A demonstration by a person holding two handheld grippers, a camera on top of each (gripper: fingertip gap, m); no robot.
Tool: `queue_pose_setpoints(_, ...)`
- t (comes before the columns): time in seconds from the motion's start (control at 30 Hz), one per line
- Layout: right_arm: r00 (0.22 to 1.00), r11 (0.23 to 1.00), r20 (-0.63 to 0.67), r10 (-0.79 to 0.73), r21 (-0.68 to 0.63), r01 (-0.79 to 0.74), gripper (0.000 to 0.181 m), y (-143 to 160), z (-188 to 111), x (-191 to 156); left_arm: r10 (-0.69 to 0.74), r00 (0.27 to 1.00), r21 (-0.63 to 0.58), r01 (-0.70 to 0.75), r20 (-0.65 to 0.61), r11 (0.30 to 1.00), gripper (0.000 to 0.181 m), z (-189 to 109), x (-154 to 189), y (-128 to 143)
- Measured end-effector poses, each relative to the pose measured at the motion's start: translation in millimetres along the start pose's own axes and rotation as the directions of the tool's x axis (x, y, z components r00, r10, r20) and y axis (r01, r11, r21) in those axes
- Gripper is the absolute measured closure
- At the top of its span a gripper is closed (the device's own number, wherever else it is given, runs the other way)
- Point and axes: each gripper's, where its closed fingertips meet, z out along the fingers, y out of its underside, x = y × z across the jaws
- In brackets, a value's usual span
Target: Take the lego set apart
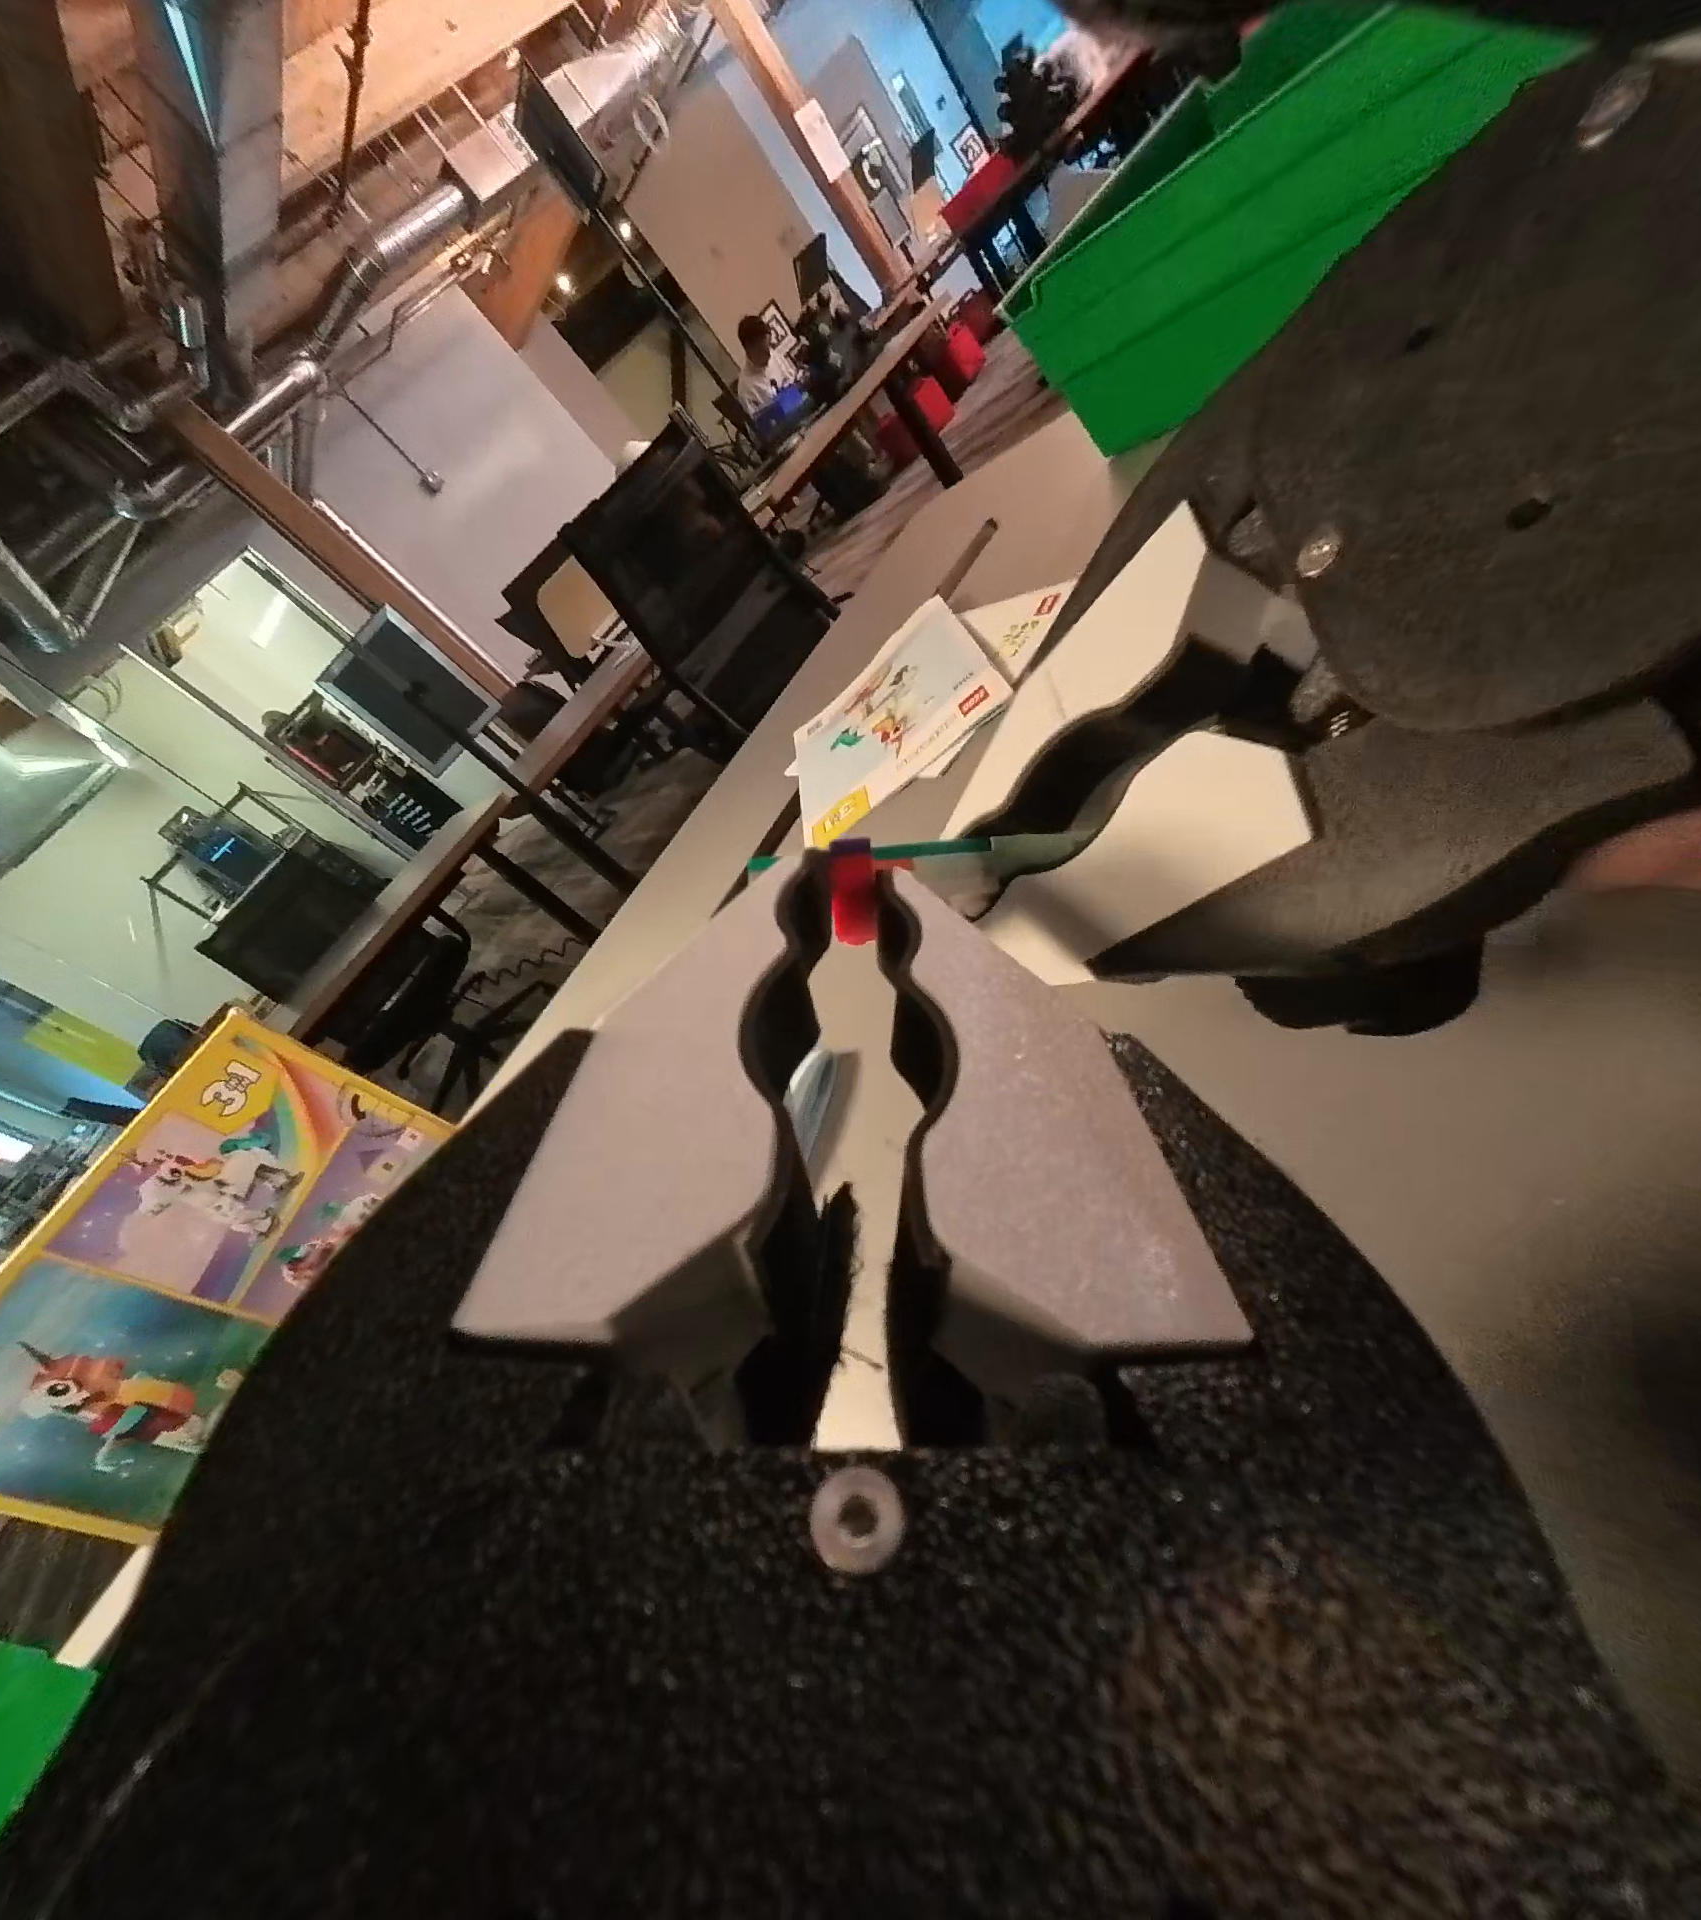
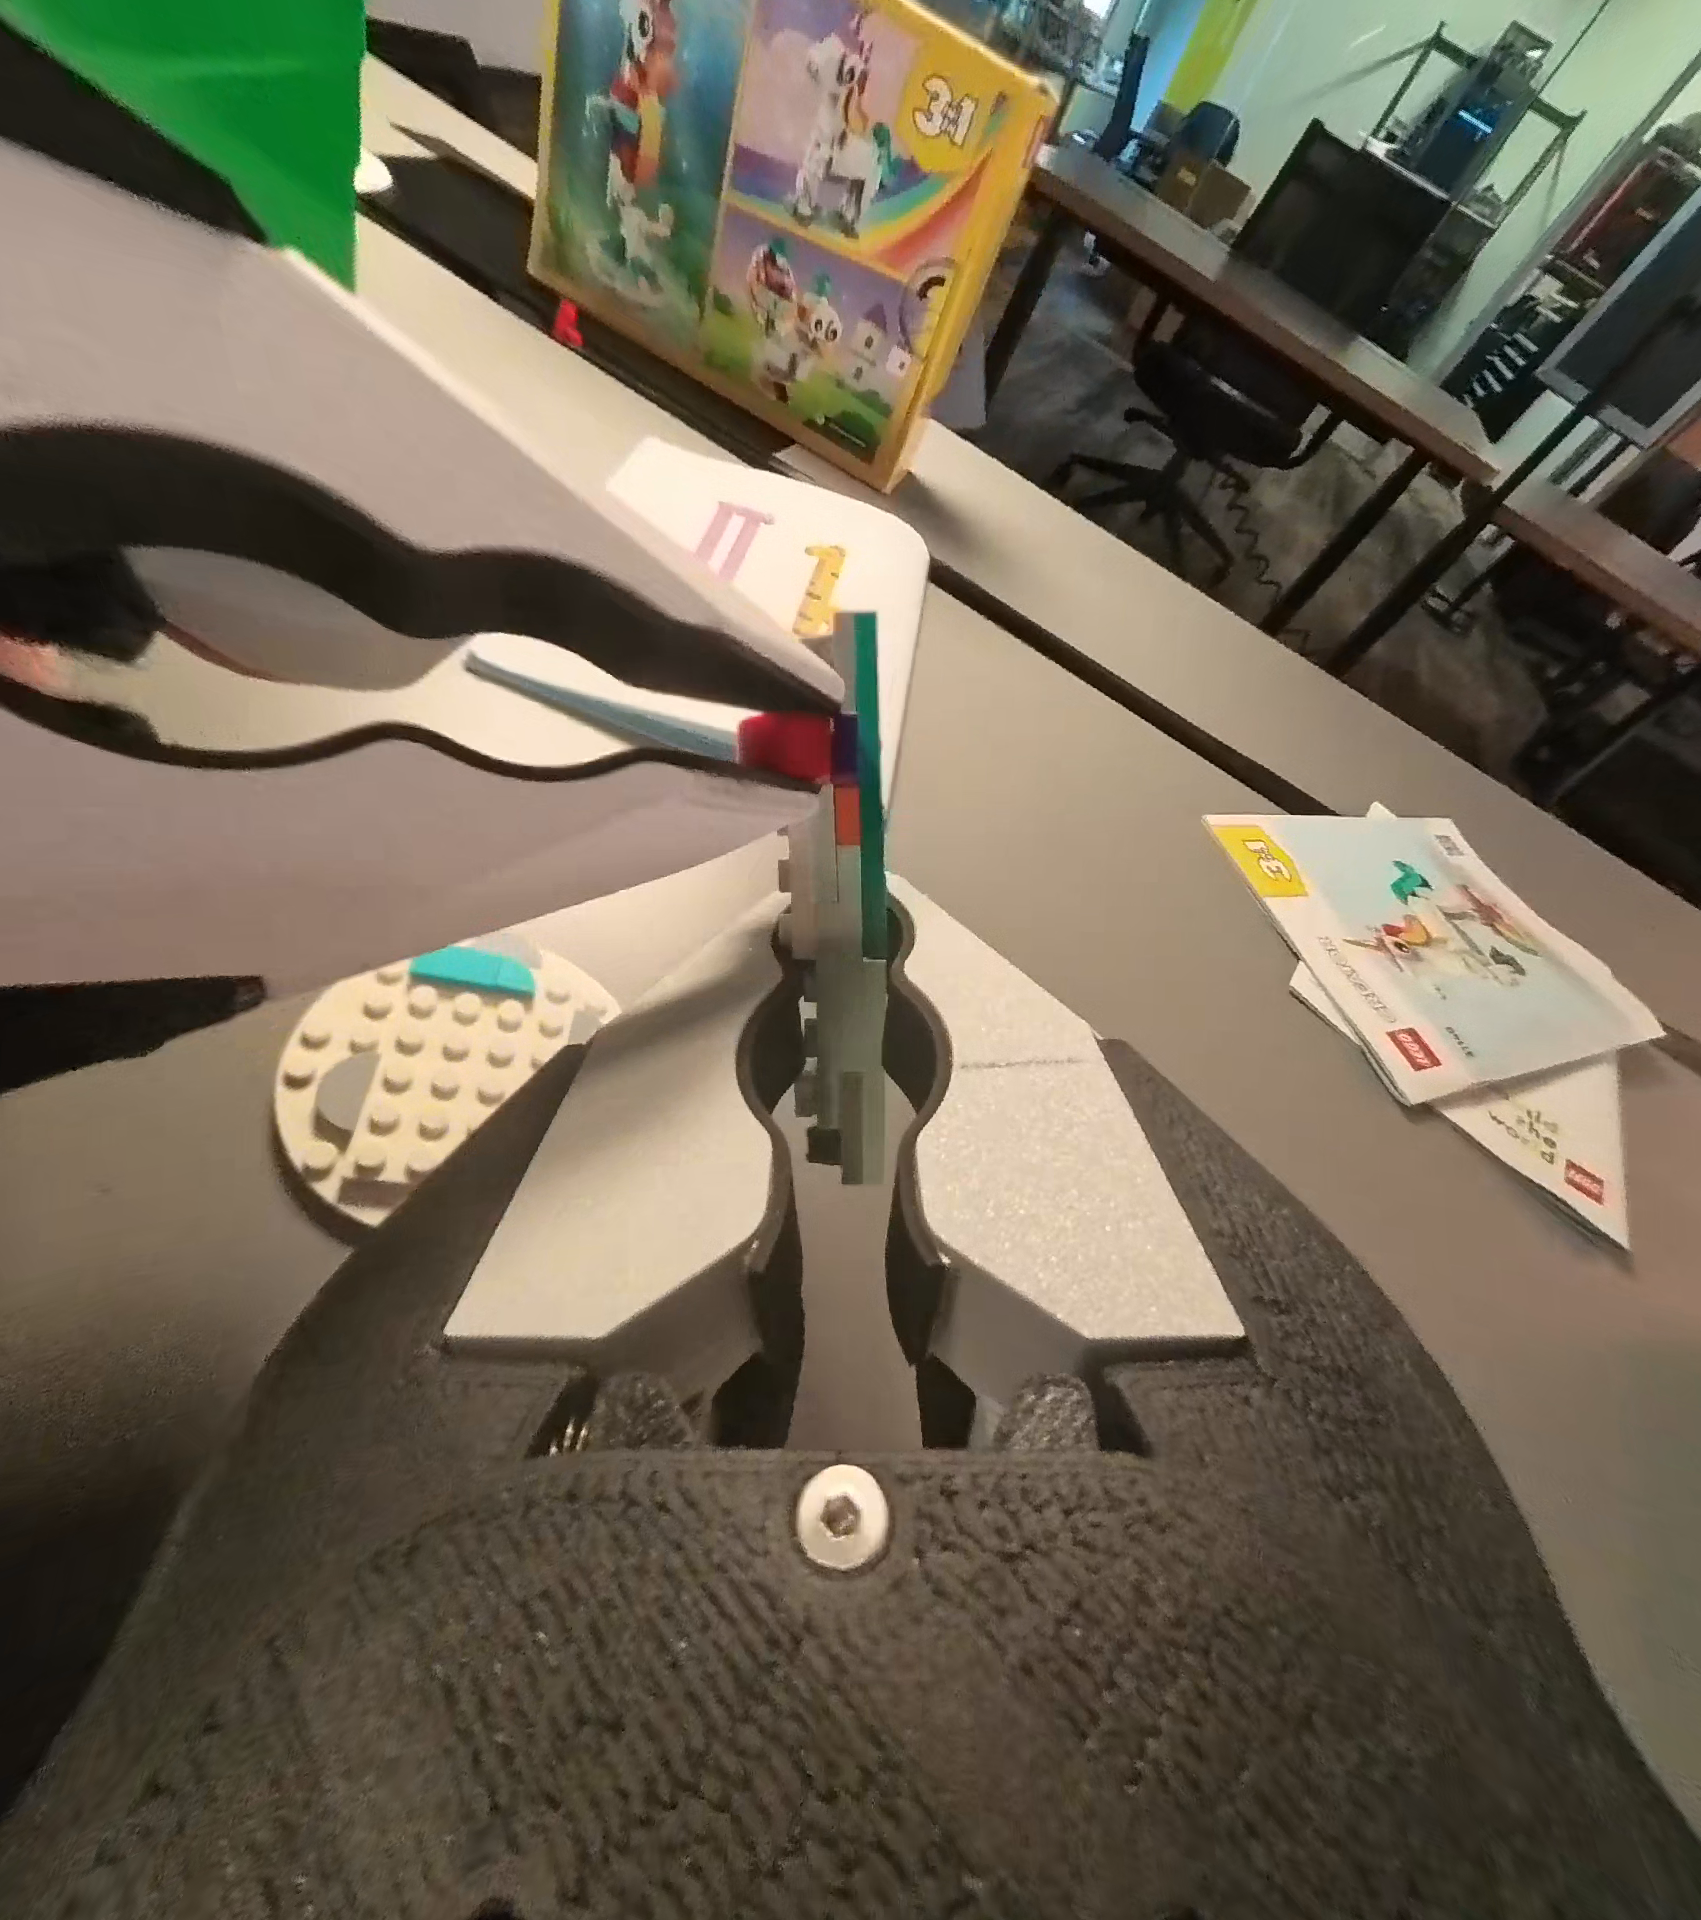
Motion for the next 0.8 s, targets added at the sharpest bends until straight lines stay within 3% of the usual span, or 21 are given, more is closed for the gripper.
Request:
queue_pose_setpoints(0.37, 0.995, 0.994, 0.051, 0.091, 0.056, -0.094, 0.174, -9, -3, -1, 0.029, 0.999, 0.027, -0.031, 0.043, 0.999, 0.174, -3, -3, -8)
queue_pose_setpoints(0.6, 0.938, 0.989, 0.342, 0.062, 0.106, -0.104, 0.174, -13, -17, -26, -0.127, 0.984, 0.143, 0.145, -0.123, 0.979, 0.174, -20, 5, -16)
queue_pose_setpoints(0.7, 0.952, 0.992, 0.301, 0.054, 0.096, -0.086, 0.174, -9, -16, -20, -0.075, 0.993, 0.122, 0.085, -0.089, 0.989, 0.174, -17, 7, -15)
queue_pose_setpoints(0.8, 0.983, 0.996, 0.182, 0.017, 0.086, -0.033, 0.174, -6, -12, -9, -0.03, 0.998, 0.093, 0.034, -0.048, 0.995, 0.174, -15, 6, -12)
